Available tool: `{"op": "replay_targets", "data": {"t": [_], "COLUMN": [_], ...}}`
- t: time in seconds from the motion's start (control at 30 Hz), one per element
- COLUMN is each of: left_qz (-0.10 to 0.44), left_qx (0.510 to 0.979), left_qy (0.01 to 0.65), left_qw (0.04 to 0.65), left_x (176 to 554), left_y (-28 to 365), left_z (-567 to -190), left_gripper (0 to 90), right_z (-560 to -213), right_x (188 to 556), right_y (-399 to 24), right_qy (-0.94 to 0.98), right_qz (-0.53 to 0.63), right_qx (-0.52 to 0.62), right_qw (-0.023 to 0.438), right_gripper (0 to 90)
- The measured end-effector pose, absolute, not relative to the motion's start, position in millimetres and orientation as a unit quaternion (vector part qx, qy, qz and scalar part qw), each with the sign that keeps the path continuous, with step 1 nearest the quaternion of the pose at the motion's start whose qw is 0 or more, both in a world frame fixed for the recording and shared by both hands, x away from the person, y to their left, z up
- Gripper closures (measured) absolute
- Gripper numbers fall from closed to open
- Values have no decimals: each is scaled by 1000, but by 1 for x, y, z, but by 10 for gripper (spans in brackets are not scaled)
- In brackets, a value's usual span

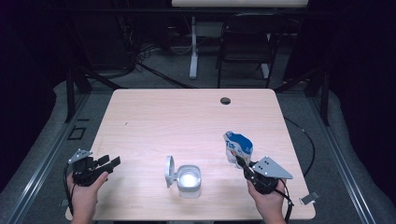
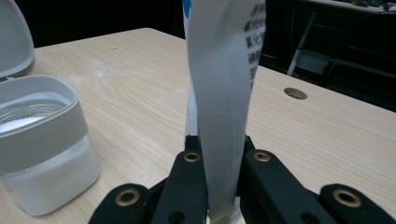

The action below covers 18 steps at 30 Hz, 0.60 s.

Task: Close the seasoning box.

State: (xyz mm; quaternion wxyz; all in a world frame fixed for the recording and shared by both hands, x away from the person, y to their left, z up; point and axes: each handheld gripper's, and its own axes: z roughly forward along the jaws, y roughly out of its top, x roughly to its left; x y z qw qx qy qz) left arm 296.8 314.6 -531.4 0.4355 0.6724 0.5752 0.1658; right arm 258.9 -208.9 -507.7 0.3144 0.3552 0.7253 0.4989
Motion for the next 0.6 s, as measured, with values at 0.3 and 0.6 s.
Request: {"op": "replay_targets", "data": {"t": [0.3, 0.6], "left_qz": [166, 163], "left_qx": [674, 677], "left_qy": [573, 573], "left_qw": [436, 433], "left_x": [297, 297], "left_y": [314, 313], "left_z": [-531, -531], "left_gripper": [455, 455], "right_z": [-516, -531], "right_x": [264, 279], "right_y": [-212, -219], "right_qy": [727, 732], "right_qz": [485, 467], "right_qx": [370, 397], "right_qw": [314, 298], "right_gripper": [896, 896]}}
